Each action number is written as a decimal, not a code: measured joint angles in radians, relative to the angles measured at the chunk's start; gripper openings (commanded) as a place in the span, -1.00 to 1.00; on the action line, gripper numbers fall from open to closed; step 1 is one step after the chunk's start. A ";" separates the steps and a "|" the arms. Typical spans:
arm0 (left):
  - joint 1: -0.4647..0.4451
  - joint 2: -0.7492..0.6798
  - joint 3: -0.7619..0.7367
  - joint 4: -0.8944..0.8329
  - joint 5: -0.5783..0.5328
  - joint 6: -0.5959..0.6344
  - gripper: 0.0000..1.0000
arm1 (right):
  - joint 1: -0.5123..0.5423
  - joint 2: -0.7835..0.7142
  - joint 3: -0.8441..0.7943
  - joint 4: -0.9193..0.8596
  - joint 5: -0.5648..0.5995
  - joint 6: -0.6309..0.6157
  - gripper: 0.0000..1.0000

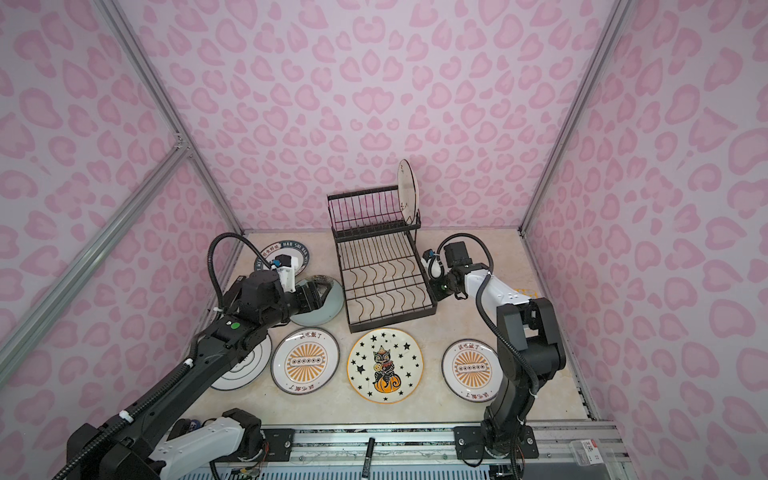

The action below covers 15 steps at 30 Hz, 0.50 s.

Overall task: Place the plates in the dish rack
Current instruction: 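Lower the left gripper onto the teal flower plate edge while the right gripper withdraws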

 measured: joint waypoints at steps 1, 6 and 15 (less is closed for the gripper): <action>0.001 0.002 0.000 -0.006 -0.008 -0.001 0.49 | -0.005 -0.011 -0.004 0.009 -0.002 0.004 -0.44; 0.012 0.012 -0.001 -0.016 -0.037 -0.020 0.49 | -0.041 -0.074 -0.041 0.059 -0.006 0.041 -0.23; 0.163 0.062 -0.085 -0.002 -0.023 -0.076 0.48 | -0.118 -0.234 -0.183 0.215 0.051 0.179 -0.14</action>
